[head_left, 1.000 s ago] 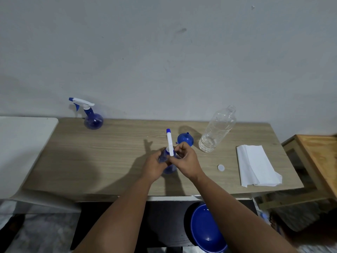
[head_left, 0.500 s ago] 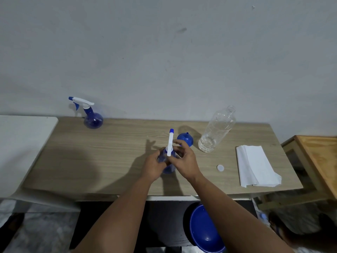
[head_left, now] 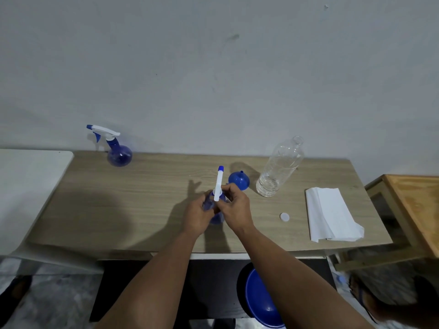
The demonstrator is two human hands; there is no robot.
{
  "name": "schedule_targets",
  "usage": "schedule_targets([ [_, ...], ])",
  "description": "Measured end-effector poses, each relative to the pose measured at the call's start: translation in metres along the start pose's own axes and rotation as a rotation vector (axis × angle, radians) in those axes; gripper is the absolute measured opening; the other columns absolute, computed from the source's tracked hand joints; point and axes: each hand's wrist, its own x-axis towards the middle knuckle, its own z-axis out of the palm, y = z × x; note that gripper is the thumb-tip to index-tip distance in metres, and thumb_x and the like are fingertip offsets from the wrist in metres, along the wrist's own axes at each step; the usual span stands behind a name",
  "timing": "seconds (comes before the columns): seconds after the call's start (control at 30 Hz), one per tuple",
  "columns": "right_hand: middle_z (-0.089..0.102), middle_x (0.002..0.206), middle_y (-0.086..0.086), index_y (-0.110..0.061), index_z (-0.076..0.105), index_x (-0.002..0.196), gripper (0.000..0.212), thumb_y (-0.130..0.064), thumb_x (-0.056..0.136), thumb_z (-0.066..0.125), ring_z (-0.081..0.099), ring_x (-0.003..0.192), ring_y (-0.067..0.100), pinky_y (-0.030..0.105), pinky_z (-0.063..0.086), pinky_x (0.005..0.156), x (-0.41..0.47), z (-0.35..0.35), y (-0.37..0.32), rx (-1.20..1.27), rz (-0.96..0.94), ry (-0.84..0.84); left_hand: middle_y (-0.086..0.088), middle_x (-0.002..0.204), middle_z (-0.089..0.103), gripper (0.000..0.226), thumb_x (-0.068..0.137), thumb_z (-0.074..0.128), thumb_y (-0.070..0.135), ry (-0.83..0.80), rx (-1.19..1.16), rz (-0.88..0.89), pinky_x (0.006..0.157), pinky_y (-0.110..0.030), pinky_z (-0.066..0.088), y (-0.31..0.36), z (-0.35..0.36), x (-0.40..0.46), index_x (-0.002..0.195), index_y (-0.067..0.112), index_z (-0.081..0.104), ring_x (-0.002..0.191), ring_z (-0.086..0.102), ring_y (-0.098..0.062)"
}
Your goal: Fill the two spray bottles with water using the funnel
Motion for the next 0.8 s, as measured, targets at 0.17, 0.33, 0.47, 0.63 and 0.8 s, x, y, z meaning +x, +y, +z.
schedule_targets([
  [0.17, 0.073, 0.093, -0.006, -0.028, 0.056, 0.117, 0.048, -0.021, 0.082, 0.088, 0.071, 0.086, 0.002, 0.013, 0.052, 0.076, 0.002, 0.004, -0.009, -0.109, 0.023, 0.023, 0.007, 0.100, 0.076, 0.028, 0.086, 0.068, 0.020, 0.068, 0.189, -0.051, 0.088, -0.045, 0.058, 0.013, 0.007, -0.014, 0.113, 0.025, 0.070, 0.094, 0.072, -0.015],
  [0.33, 0.062, 0.083, -0.001, -0.029, 0.064, 0.100, 0.015, -0.019, 0.090, 0.068, 0.056, 0.062, 0.004, 0.028, 0.045, 0.068, -0.003, -0.002, -0.011, -0.175, 0.000, -0.020, 0.007, 0.121, 0.071, 0.068, 0.076, 0.073, 0.057, -0.130, 0.501, 0.016, 0.092, -0.029, 0.050, 0.015, -0.015, -0.061, 0.137, 0.030, 0.058, 0.108, 0.067, -0.014],
  [0.47, 0.064, 0.093, 0.001, -0.022, 0.066, 0.095, 0.013, -0.011, 0.096, 0.061, 0.062, 0.076, 0.018, 0.028, 0.049, 0.069, -0.018, 0.016, -0.005, -0.129, 0.100, -0.106, 0.012, 0.132, 0.063, 0.081, 0.073, 0.067, 0.072, 0.015, 0.525, -0.083, 0.100, -0.023, 0.050, -0.021, -0.058, -0.110, 0.142, 0.031, 0.053, 0.109, 0.066, 0.000],
  [0.63, 0.070, 0.079, 0.007, -0.010, 0.067, 0.083, 0.009, -0.007, 0.088, 0.060, 0.062, 0.072, 0.023, 0.032, 0.041, 0.064, -0.043, 0.067, 0.004, -0.298, 0.058, -0.462, 0.004, 0.114, 0.071, 0.071, 0.071, 0.074, 0.064, 0.406, 0.552, -0.159, 0.099, -0.024, 0.049, -0.041, -0.119, -0.154, 0.129, 0.023, 0.065, 0.112, 0.066, -0.014],
  [0.8, 0.033, 0.056, -0.002, -0.019, 0.033, 0.061, 0.037, -0.037, 0.073, 0.063, 0.027, 0.050, 0.011, 0.031, 0.022, 0.054, -0.073, 0.109, -0.020, -0.338, -0.019, -0.549, 0.001, 0.128, 0.065, 0.089, 0.062, 0.047, 0.077, 0.579, 0.623, -0.171, 0.101, -0.032, 0.048, -0.036, -0.154, -0.169, 0.131, 0.023, 0.063, 0.120, 0.061, -0.021],
])
